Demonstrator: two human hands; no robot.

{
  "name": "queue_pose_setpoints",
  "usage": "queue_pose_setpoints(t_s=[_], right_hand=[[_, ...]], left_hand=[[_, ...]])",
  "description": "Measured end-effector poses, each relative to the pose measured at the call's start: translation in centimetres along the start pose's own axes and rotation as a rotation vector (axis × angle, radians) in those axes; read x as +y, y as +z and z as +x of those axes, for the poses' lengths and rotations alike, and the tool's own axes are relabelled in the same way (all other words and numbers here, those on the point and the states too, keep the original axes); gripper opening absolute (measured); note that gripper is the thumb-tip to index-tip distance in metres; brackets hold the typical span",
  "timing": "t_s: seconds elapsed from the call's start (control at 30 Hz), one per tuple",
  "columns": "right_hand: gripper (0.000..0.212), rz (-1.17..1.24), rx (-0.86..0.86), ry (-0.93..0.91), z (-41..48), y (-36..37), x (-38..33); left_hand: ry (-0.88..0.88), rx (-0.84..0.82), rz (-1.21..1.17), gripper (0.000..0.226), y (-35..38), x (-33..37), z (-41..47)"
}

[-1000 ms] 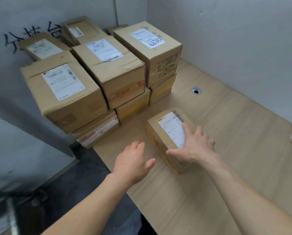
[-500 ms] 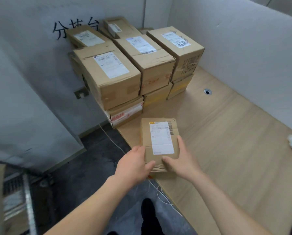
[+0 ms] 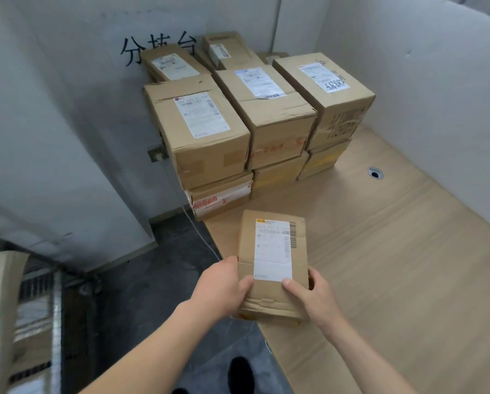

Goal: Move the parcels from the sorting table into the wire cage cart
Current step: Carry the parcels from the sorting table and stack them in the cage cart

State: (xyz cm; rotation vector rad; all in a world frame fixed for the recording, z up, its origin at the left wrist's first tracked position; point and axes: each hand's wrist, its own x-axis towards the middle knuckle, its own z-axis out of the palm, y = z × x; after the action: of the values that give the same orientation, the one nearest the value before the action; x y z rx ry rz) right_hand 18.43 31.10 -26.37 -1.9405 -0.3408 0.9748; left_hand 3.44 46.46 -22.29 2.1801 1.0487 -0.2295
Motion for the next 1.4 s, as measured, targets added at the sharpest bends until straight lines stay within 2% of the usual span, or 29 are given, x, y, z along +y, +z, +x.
queue_pose_setpoints(t_s=[0.17,0.3,0.43,0.7,0.97,1.2,1.4], right_hand=[[0.057,0.06,-0.109,-0.046,0.6,-0.4,0.3],[0.087,0.175,-0.197,-0.031,0.8,-0.2,0.3],[0.094,0.237,-0.294,-0.035,0.2,1.1,-0.2],[0.093,0.158,-0.355,-0.118,-4.8,6.7,-1.8],[0.095,0.02,-0.461,-0.251,-11.0,15.3,-5.6],[0.074,-0.119,-0.589,-0.435,-16.5,23.5,-9.8],[0.087,-0.108,-0.717,-0.474,-20.0,28.7,-12.6]], left_hand=[[-0.08,0.031,-0.019,0.031,0.5,0.1,-0.2],[-0.165,0.065,-0.066,0.032,0.5,-0.6,-1.5],[-0.212,0.118,-0.119,0.029,0.3,-1.9,-3.6],[-0.246,0.236,-0.185,0.023,-2.3,-7.5,-10.5],[-0.276,0.415,-0.217,0.033,-6.5,-15.3,-20.2],[-0.312,0.597,-0.262,0.035,-10.3,-21.1,-28.2],[-0.335,0.742,-0.31,0.026,-13.0,-24.0,-32.7]])
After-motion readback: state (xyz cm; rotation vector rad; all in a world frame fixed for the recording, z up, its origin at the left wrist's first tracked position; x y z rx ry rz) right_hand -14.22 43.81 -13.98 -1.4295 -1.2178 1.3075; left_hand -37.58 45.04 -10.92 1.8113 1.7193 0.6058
